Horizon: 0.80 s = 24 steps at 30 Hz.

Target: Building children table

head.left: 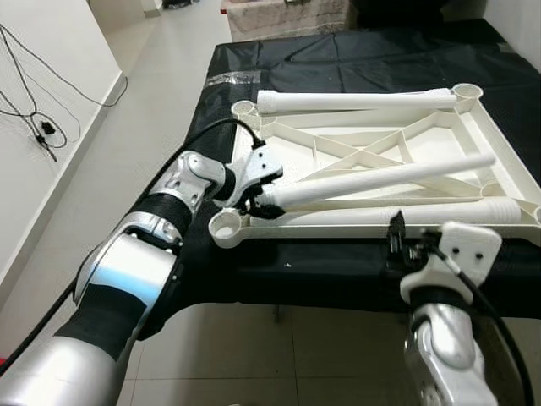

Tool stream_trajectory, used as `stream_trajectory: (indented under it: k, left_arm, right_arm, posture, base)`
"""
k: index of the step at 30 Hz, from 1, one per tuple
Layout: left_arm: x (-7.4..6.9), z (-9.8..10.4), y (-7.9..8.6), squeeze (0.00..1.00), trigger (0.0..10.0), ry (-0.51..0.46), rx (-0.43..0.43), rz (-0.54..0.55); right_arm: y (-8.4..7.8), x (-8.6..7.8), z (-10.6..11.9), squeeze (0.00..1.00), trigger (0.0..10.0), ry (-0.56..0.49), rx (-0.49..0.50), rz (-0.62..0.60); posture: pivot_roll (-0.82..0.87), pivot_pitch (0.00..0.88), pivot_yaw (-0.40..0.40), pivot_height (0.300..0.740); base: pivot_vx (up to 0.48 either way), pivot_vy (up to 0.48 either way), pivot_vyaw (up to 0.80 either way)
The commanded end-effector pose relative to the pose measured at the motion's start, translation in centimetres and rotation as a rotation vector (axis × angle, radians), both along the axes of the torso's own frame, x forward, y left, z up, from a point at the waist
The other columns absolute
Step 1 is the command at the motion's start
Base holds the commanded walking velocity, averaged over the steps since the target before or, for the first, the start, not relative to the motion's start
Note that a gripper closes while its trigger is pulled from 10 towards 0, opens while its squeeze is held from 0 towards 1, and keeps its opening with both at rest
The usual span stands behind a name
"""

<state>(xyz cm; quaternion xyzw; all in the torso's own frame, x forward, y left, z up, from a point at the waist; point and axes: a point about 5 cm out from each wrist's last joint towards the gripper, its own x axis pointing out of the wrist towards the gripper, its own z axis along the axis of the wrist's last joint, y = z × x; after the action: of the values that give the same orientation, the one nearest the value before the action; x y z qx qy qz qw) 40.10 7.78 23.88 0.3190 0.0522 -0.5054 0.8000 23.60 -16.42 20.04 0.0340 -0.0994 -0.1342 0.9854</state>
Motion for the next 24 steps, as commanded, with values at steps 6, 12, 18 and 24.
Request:
stream_trajectory:
  k: [6,12,18,24]
  left_arm:
    - [0.1,0.6,0.0,0.00,10.0,-0.128,-0.126,0.033]
    - [-0.4,0.4,0.2,0.00,10.0,-0.317,-0.259,0.083]
    - [-1.2,-0.4,0.2,0.00,10.0,-0.360,-0.364,0.101]
    - [-2.7,-1.7,-1.2,0.00,10.0,-0.363,-0.405,0.026]
  right_arm:
    - [1.0,1.2,0.8,1.00,10.0,-0.062,0.062,0.151]
    - [1.5,3.2,1.5,0.00,10.0,-0.099,0.344,0.344]
    - [1.3,4.3,2.1,0.00,10.0,-0.144,0.574,0.435]
    - [1.1,5.0,2.3,0.00,10.0,-0.170,0.671,0.481]
  posture:
    - [0.10,0.061,0.057,0.740]
    - [0.10,0.017,0.016,0.740]
    - [0.10,0.000,0.003,0.740]
    - [0.11,0.000,-0.008,0.740]
  base:
    - [0.000,0.000,0.00]
    - [0.000,0.000,0.00]
    - [0.000,0.000,0.00]
    - [0.000,0.000,0.00]
